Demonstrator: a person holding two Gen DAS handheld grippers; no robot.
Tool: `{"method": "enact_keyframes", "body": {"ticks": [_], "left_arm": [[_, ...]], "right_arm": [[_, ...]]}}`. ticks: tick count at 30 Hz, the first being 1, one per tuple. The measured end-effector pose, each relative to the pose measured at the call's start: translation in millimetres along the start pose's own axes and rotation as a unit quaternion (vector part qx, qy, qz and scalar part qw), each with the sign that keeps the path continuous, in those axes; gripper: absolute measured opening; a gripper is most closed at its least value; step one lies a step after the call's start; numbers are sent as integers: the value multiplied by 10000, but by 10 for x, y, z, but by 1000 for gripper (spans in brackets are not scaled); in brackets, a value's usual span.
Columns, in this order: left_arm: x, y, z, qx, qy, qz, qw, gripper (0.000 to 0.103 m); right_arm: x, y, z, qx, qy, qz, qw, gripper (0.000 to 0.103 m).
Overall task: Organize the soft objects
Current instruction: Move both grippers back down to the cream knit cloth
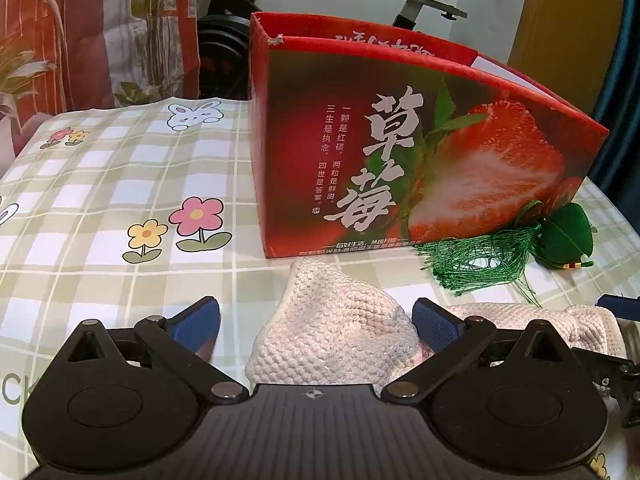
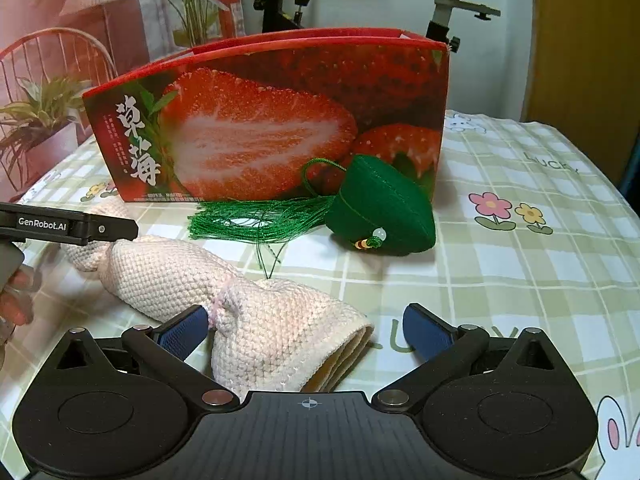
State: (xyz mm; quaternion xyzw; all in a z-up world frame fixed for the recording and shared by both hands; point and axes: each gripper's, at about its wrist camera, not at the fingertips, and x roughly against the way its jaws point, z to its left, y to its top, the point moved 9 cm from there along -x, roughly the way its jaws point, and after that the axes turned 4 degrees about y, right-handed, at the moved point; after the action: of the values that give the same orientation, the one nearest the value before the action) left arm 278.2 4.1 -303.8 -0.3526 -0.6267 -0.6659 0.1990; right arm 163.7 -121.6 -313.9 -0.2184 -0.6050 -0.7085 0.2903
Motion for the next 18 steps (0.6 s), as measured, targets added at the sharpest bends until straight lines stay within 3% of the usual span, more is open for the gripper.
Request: {"method": "enact_keyframes", "body": {"ticks": [9,18], "left_arm": [[74,-50,-2,137,144,199,9996,103],[209,-205,-41,60,100,207,9997,103]], "right_arm": [[-19,-37,62,369,-225,71,9990,103],[-13,-36,51,358,-197,54,9991,103]]}}
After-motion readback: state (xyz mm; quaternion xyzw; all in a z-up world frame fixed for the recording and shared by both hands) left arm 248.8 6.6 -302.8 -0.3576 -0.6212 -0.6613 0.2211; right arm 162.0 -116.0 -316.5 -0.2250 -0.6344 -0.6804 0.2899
